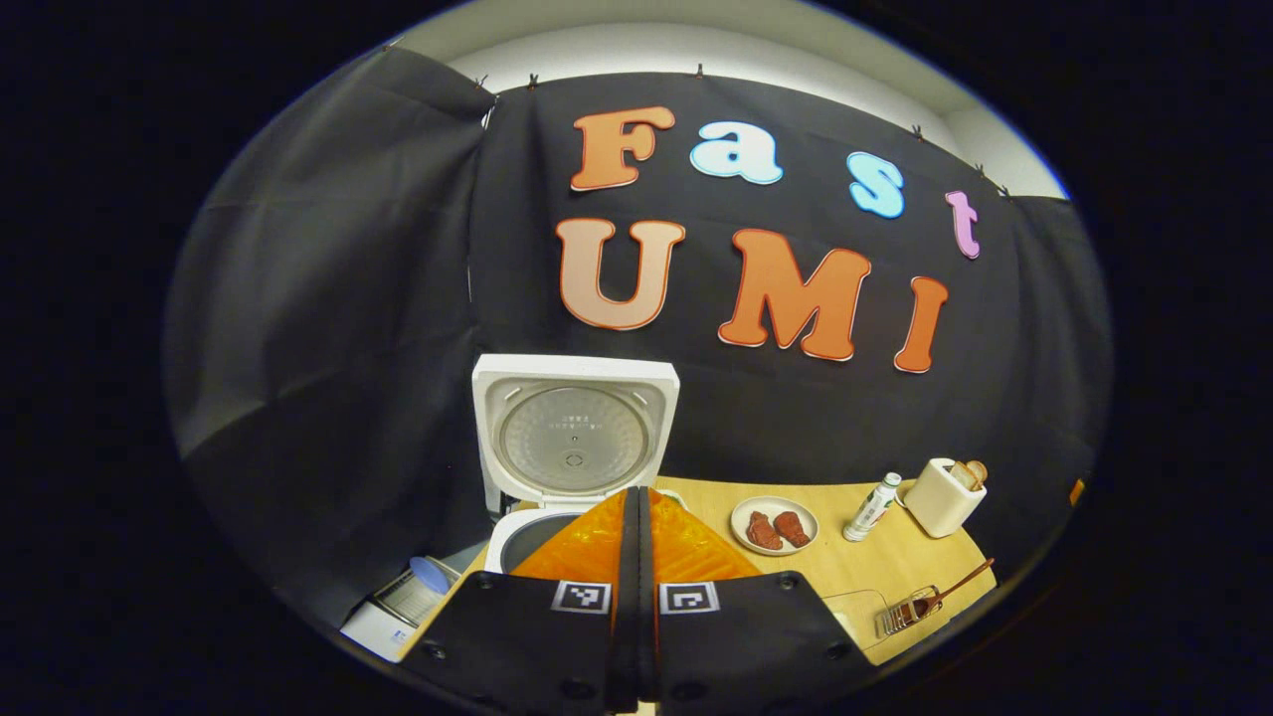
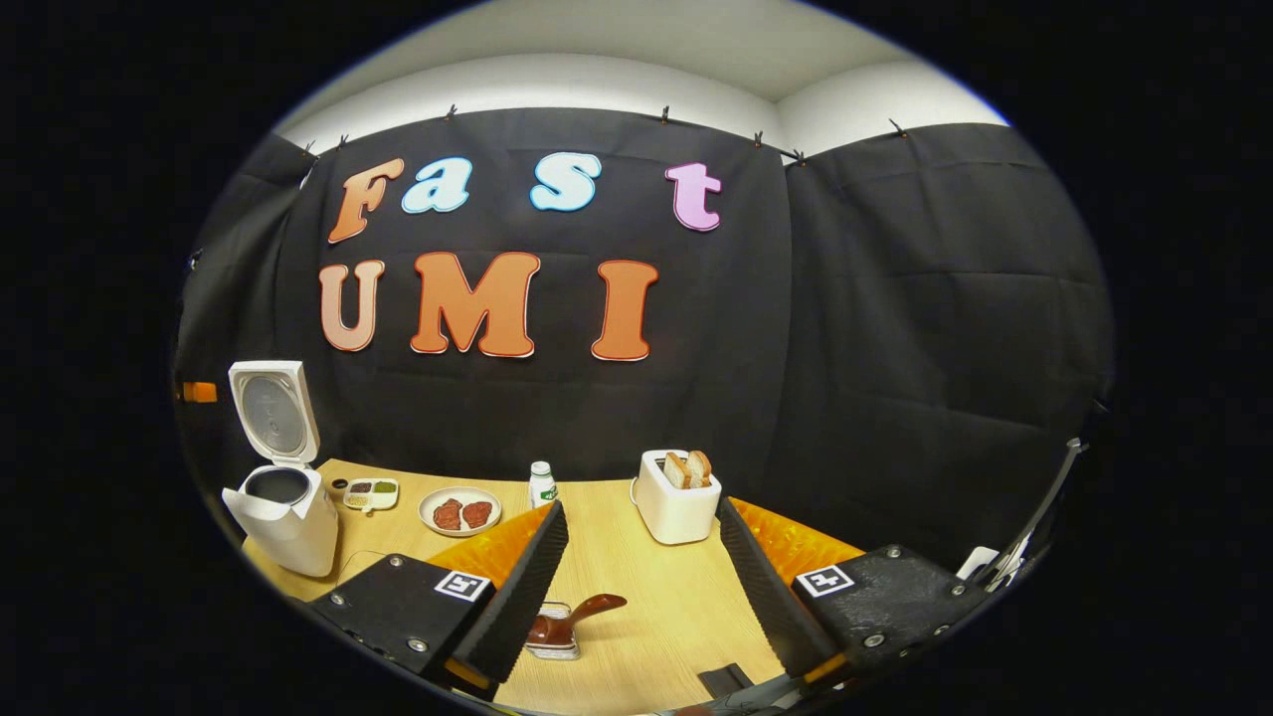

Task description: Close the left gripper, press the button to open the rice cooker; take a wooden spoon from the chopstick holder with the right hand, scoop a spoonful of rice and pour it into the rice cooker, then put the wooden spoon back into the chopstick holder.

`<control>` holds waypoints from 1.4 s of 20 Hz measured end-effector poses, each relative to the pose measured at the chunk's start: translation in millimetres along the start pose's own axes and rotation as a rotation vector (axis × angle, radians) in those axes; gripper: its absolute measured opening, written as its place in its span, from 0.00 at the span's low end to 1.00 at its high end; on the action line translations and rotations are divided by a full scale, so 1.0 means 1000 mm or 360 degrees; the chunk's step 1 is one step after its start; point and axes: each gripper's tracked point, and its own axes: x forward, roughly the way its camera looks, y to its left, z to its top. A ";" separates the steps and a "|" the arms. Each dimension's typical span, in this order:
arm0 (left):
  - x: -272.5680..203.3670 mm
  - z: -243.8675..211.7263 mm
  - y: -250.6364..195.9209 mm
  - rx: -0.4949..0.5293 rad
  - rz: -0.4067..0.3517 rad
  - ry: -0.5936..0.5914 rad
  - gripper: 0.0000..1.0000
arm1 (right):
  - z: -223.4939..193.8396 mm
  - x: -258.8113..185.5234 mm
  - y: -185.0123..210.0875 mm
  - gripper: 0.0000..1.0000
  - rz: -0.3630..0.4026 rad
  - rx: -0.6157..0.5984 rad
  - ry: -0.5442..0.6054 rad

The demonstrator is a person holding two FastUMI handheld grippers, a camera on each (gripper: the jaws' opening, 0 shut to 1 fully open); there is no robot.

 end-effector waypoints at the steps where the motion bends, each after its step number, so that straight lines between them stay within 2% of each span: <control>1: -0.007 0.005 -0.004 0.0003 -0.0014 -0.0025 0.04 | 0.001 0.001 0.000 0.96 0.0000 0.0009 -0.0006; 6: -0.024 0.008 -0.004 0.0020 0.0069 -0.0107 0.05 | -0.014 0.013 0.004 0.96 0.0010 0.0067 -0.0007; 12: -0.039 0.005 0.001 0.0096 0.0119 -0.0148 0.06 | -0.057 0.043 0.010 0.96 0.0023 0.0220 0.0080; 13: -0.040 0.007 0.004 0.0099 0.0129 -0.0166 0.25 | -0.064 0.048 0.012 0.96 0.0033 0.0239 0.0093; 15: -0.045 0.007 0.001 0.0087 0.0130 -0.0183 0.30 | -0.081 0.058 0.016 0.96 0.0041 0.0276 0.0135; 18: -0.048 0.006 0.003 0.0037 0.0104 -0.0183 0.73 | -0.116 0.076 0.023 0.96 0.0039 0.0360 0.0234; 20: -0.052 0.006 0.004 0.0021 0.0112 -0.0197 0.73 | -0.138 0.087 0.029 0.96 0.0065 0.0434 0.0284; 22: -0.058 0.007 0.010 0.0032 0.0133 -0.0208 0.78 | -0.157 0.093 0.036 0.96 0.0093 0.0521 0.0347; 24: -0.062 0.008 0.013 0.0030 0.0159 -0.0223 0.88 | -0.173 0.098 0.040 0.96 0.0104 0.0612 0.0400; 25: -0.066 0.011 0.014 0.0021 0.0165 -0.0235 1.00 | -0.180 0.099 0.042 0.95 0.0107 0.0662 0.0416; 28: -0.073 0.015 0.021 0.0004 0.0197 -0.0264 1.00 | -0.196 0.105 0.052 0.95 0.0118 0.0740 0.0467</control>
